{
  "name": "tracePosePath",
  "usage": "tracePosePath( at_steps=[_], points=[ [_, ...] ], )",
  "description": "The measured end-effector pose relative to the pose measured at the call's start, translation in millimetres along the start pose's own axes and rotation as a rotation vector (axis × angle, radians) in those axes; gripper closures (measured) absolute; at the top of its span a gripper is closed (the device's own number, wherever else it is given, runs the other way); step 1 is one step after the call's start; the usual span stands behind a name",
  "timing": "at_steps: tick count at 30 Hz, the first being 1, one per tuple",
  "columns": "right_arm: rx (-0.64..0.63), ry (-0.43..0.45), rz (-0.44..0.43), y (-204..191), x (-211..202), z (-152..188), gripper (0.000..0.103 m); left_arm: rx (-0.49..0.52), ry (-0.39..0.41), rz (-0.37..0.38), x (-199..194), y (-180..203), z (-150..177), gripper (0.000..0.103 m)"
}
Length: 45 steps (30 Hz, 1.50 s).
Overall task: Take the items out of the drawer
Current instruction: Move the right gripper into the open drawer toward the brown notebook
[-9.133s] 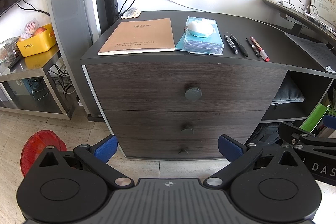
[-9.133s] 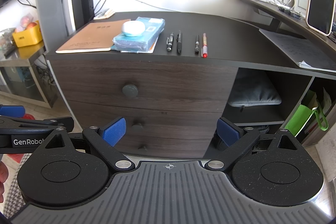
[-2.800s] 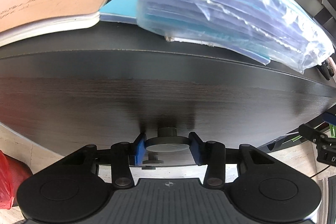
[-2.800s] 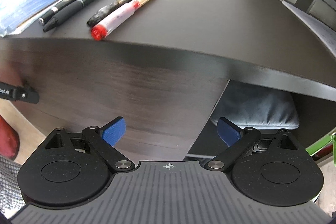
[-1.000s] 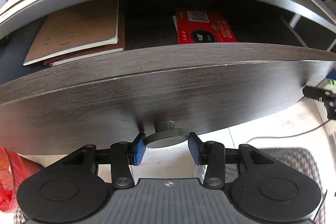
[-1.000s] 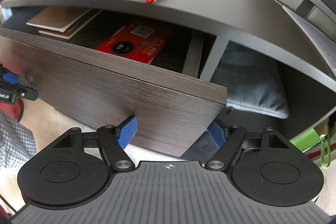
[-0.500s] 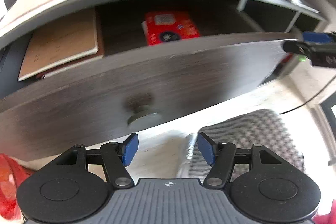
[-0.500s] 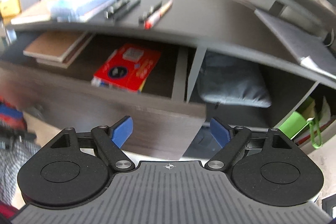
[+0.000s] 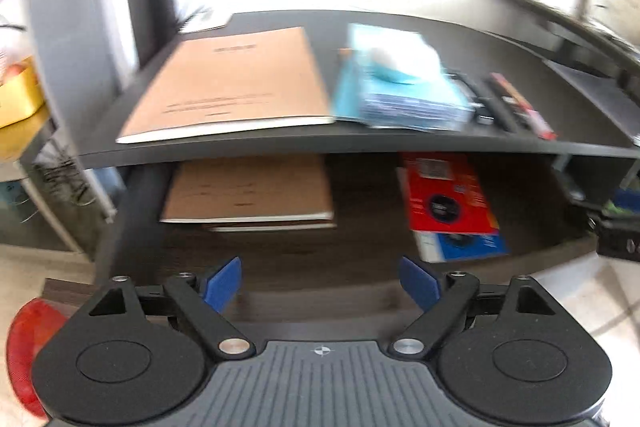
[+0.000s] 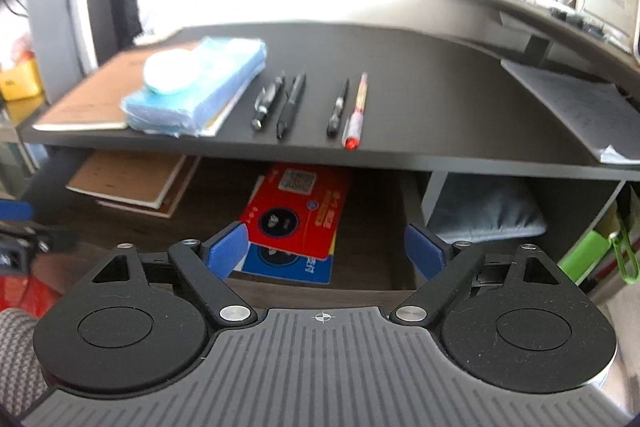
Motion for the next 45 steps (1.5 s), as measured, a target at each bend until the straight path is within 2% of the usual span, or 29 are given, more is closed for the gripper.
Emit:
tracePosePath(
  at_steps=[2, 6, 10, 14, 19, 37, 45],
  points=[
    [-0.022, -0.042, 0.005, -9.1, 15.8, -2.0, 0.011, -0.017, -0.017, -0.041, 16.6, -6.7, -2.2, 0.016],
    [-0.054, -0.113, -0.012, -26.0, 41.9, -3.9, 0.011, -0.030, -0.045, -0.088, 23.3, -16.2, -2.9, 0.016],
    [0.028, -0.223, -0.037, -27.7, 63.3, -5.1, 0.011, -0.042, -0.079, -0.098, 32.8, -19.5, -3.6, 0.016],
    [0.060, -0.274, -0.054, -27.9, 72.8, -2.1, 0.012, -0.030, -0.096, -0.117, 38.3, -20.4, -0.5, 0.017],
    [0.019, -0.260, -0.027, -34.4, 71.2, -0.9, 0.012, -0.025, -0.103, -0.124, 40.3, -19.8, 1.9, 0.016],
    [0.055, -0.254, -0.028, -27.6, 62.2, 10.5, 0.002, -0.026, -0.083, -0.126, 19.7, -17.9, 20.9, 0.016],
    [0.055, -0.250, -0.027, -27.9, 45.6, 24.8, 0.002, -0.026, -0.090, -0.120, 5.4, -17.5, 35.8, 0.016]
  ],
)
Point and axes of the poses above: each gripper's, at about its wrist camera, not at the fingertips, and x roughly the way its jaws point, y to its right, z to its underside, the point moved 1 cm from there along x, roughly the way its jaws point, and after that the axes turned 3 degrees about y, right-handed, at the moved point
